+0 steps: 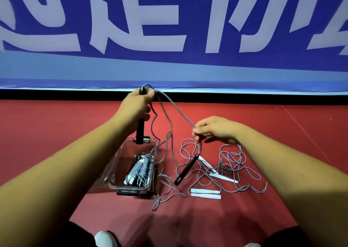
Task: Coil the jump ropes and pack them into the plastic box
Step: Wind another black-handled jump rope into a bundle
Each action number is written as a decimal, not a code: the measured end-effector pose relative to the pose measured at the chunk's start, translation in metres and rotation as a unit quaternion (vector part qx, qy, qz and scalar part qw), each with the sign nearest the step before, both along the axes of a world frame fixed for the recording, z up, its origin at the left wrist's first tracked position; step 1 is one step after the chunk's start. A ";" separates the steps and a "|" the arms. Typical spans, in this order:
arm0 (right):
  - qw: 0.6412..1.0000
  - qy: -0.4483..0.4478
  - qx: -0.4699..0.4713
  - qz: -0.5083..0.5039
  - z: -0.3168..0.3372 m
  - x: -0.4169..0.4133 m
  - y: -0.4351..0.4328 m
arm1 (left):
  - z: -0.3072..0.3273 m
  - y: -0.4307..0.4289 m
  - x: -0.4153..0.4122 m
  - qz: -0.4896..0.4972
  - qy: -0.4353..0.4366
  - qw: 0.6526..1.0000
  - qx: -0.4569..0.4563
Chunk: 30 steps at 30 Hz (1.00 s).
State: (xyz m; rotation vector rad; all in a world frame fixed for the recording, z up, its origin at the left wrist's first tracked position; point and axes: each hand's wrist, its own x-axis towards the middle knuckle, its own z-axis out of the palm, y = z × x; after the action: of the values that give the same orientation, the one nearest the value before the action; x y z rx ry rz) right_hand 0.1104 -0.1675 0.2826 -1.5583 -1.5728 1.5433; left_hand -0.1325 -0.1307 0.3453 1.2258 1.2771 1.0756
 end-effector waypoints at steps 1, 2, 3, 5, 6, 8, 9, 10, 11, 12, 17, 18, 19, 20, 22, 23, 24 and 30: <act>0.999 -0.042 -0.009 0.010 -0.006 0.002 -0.002 | -0.001 0.002 -0.003 0.011 -0.024 1.000 -0.011; 0.998 -0.062 -0.016 0.012 -0.011 0.002 -0.004 | -0.002 0.005 -0.006 0.010 -0.032 0.999 -0.017; 0.998 -0.060 -0.016 0.003 -0.013 0.000 -0.004 | -0.004 0.007 -0.009 0.000 -0.028 0.999 -0.025; 0.999 -0.019 -0.005 -0.046 -0.011 -0.010 -0.002 | -0.009 0.010 -0.014 -0.025 -0.003 0.998 -0.051; 0.997 0.016 0.000 -0.080 -0.007 -0.017 0.000 | -0.011 0.011 -0.015 -0.033 0.023 0.997 -0.065; 0.983 0.097 -0.002 -0.154 0.003 -0.031 0.006 | -0.014 0.012 -0.016 -0.034 0.158 0.985 -0.053; 0.973 0.131 -0.009 -0.188 0.008 -0.037 0.008 | -0.016 0.012 -0.015 -0.037 0.247 0.968 -0.038; 0.963 0.163 -0.021 -0.213 0.014 -0.042 0.010 | -0.016 0.012 -0.014 -0.047 0.327 0.944 -0.021; 0.952 0.201 -0.042 -0.227 0.019 -0.045 0.011 | -0.017 0.011 -0.012 -0.060 0.397 0.916 -0.003; 0.938 0.246 -0.070 -0.234 0.024 -0.048 0.011 | -0.018 0.011 -0.010 -0.072 0.437 0.896 0.013; 0.827 0.466 -0.125 -0.288 0.041 -0.054 0.013 | -0.025 -0.010 -0.001 -0.200 0.189 0.958 -0.083; 0.807 0.489 -0.120 -0.308 0.042 -0.053 0.014 | -0.029 -0.015 0.001 -0.238 0.145 0.955 -0.099; 0.790 0.503 -0.114 -0.332 0.042 -0.052 0.016 | -0.034 -0.021 0.004 -0.274 0.105 0.948 -0.123; 0.778 0.507 -0.106 -0.354 0.041 -0.049 0.018 | -0.038 -0.026 0.007 -0.306 0.070 0.937 -0.151; 0.766 0.498 -0.094 -0.395 0.037 -0.041 0.023 | -0.043 -0.032 0.014 -0.346 0.008 0.917 -0.198; 0.772 0.480 -0.087 -0.408 0.034 -0.037 0.023 | -0.043 -0.034 0.017 -0.352 -0.014 0.912 -0.208; 0.786 0.448 -0.078 -0.418 0.030 -0.033 0.024 | -0.041 -0.037 0.020 -0.355 -0.021 0.912 -0.206; 0.940 -0.107 -0.042 -0.320 0.011 -0.014 0.019 | -0.042 -0.035 0.021 -0.405 0.077 0.900 -0.144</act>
State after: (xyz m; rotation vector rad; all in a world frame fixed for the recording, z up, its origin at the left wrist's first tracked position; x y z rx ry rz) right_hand 0.0961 -0.1485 0.2940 -2.0725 -0.9403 1.1088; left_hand -0.1115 -0.1653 0.3037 1.4271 0.8443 0.1785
